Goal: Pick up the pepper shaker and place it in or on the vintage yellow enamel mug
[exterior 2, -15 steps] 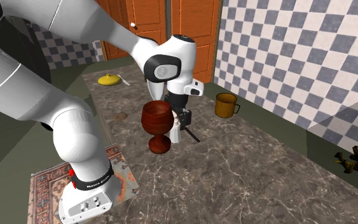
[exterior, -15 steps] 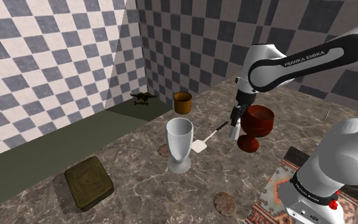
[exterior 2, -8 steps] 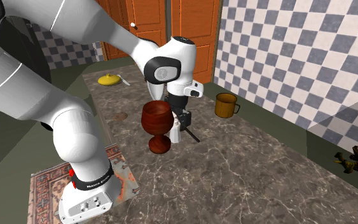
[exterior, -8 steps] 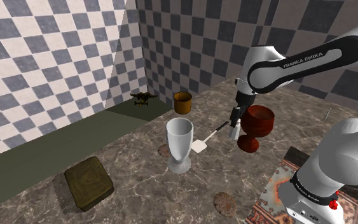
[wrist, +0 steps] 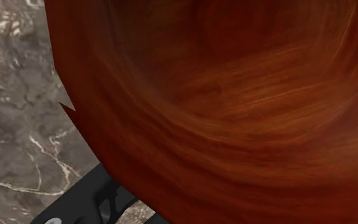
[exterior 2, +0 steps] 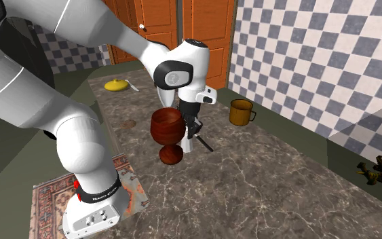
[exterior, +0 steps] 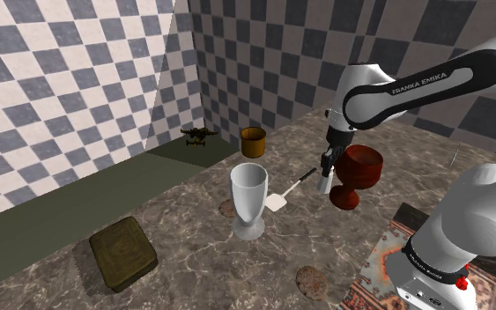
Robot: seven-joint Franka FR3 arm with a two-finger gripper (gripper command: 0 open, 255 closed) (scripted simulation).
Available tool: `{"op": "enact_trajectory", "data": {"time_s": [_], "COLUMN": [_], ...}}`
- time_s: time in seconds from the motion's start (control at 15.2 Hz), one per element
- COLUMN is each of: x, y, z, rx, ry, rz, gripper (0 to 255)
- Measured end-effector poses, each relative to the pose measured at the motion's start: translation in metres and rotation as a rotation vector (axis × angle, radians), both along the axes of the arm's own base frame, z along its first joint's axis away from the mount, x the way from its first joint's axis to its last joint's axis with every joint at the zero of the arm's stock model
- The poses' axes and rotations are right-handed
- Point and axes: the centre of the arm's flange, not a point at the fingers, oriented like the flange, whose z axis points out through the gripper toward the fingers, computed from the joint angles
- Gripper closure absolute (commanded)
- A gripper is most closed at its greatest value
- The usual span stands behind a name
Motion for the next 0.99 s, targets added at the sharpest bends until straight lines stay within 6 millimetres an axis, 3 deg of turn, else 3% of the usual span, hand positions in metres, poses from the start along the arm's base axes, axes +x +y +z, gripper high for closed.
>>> {"op": "enact_trajectory", "data": {"time_s": [0.33, 0.99], "x": [-0.002, -0.002], "y": [-0.001, -0.001], "z": [0.002, 0.053], "rx": [0.000, 0.001], "ry": [0.006, 0.010], "rz": [0.000, 0.000], "gripper": [255, 255]}}
